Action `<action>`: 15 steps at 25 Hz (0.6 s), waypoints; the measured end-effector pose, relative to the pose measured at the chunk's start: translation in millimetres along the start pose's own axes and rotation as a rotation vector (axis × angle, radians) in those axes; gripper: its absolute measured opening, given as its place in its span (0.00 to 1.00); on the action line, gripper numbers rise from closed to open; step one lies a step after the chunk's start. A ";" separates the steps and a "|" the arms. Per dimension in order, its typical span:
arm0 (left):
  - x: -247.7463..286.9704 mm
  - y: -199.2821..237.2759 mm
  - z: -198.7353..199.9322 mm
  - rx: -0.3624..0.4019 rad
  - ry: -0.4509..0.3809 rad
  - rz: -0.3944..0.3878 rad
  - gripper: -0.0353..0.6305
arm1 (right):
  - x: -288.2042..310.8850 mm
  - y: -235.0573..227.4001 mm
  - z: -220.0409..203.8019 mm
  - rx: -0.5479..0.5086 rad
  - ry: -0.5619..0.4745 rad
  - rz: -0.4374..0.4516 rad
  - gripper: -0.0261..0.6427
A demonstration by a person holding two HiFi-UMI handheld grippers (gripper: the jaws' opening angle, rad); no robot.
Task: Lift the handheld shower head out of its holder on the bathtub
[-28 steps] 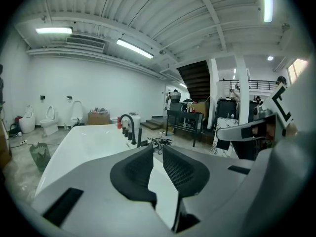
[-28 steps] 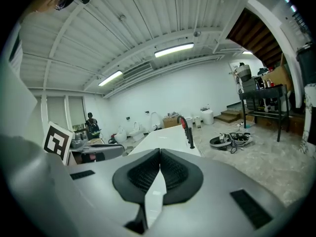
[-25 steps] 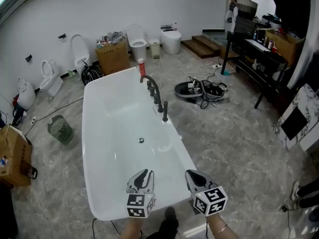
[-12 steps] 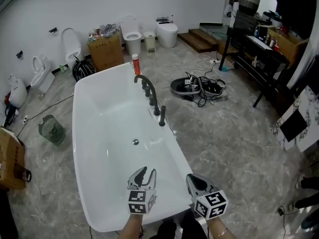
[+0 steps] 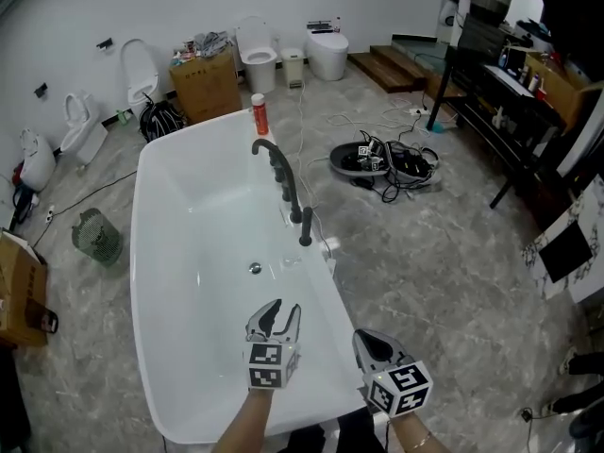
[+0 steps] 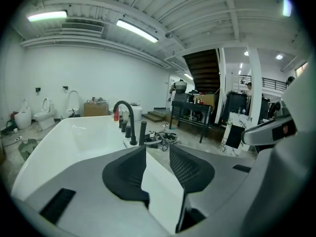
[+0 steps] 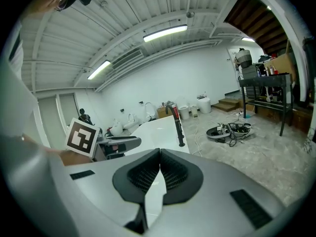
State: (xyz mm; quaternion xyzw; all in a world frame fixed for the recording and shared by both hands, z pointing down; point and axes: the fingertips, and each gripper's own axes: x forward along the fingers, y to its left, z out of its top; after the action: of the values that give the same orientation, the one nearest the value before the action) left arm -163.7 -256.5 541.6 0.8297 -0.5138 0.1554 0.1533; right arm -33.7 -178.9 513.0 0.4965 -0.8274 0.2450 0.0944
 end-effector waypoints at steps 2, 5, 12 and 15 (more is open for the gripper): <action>29.9 3.3 8.7 0.000 0.006 0.014 0.29 | 15.4 -21.8 7.5 0.001 0.019 0.013 0.05; 80.9 5.3 14.5 0.007 0.018 0.033 0.30 | 42.5 -61.8 12.9 0.001 0.045 0.032 0.05; 221.6 20.1 8.3 0.006 0.050 0.097 0.33 | 122.3 -166.2 9.2 0.002 0.112 0.085 0.05; 283.6 34.0 -0.9 0.000 0.056 0.124 0.34 | 162.6 -207.8 3.8 0.007 0.128 0.101 0.05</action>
State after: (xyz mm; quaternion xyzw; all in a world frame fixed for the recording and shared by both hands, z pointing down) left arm -74.2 -498.8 663.5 0.7915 -0.5598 0.1878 0.1579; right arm 67.4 -387.2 639.5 0.4377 -0.8428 0.2839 0.1328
